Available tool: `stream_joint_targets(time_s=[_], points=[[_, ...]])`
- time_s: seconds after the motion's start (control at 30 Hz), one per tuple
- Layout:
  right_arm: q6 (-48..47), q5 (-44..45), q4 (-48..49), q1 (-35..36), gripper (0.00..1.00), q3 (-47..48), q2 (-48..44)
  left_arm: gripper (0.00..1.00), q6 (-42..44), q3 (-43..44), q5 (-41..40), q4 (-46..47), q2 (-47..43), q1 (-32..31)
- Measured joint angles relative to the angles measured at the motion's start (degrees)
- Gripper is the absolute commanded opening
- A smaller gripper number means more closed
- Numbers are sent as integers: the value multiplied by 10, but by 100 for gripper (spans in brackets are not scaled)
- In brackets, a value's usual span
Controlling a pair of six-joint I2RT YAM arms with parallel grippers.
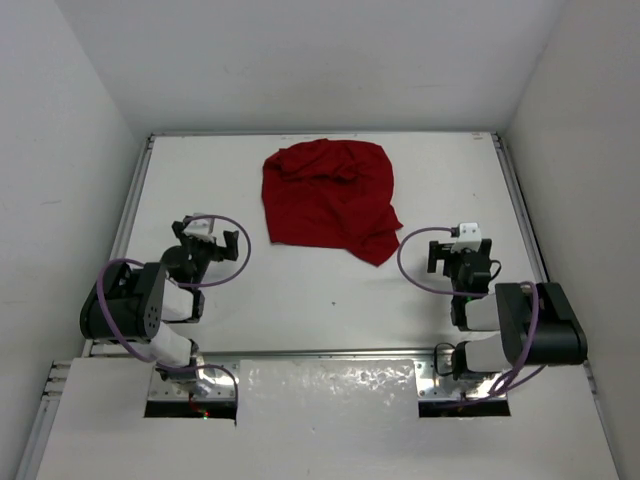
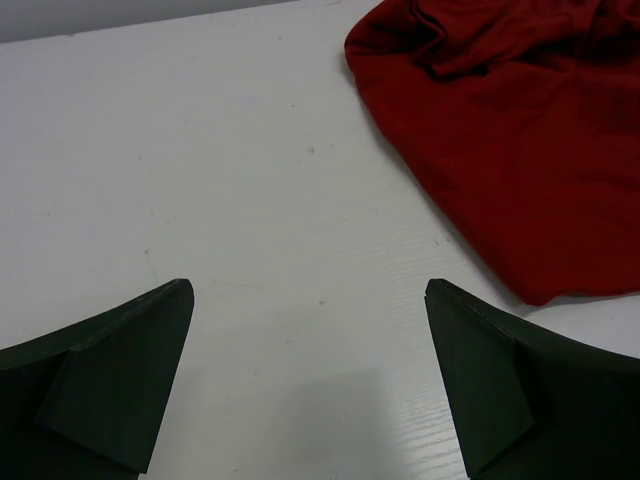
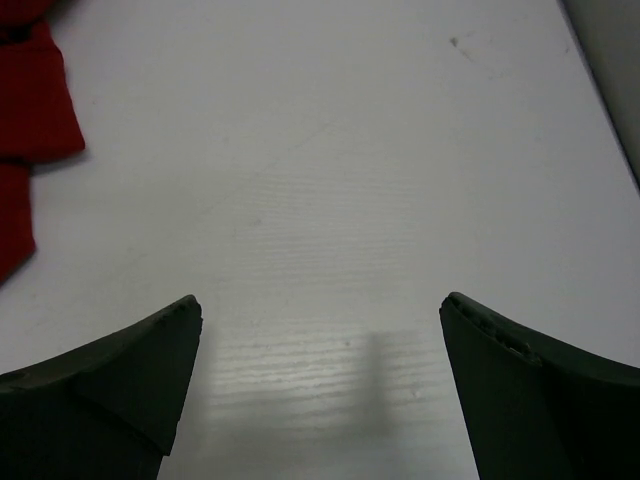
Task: Fold and stack the t-shirts
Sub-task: Flatten out the tshirt
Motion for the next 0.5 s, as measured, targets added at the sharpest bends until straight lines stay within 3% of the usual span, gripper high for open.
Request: stream_joint_targets(time_s=[0.23, 0.27, 0.3, 0.4, 0.43, 0.5], points=[[20, -8, -205, 0, 97, 62, -145, 100, 0, 0, 4, 0, -1, 0], [25, -19, -232, 0, 90, 80, -173, 100, -2, 1, 4, -2, -3, 1], [27, -42, -257, -1, 71, 99, -194, 100, -3, 7, 12, -17, -11, 4], [35, -135, -350, -2, 46, 188, -216, 100, 29, 127, 86, -207, -55, 15], [38, -162, -379, -1, 45, 220, -209, 100, 47, 195, 103, -275, -57, 15], [42, -186, -450, 18, 52, 287, -183, 100, 99, 339, 140, -415, -57, 15]])
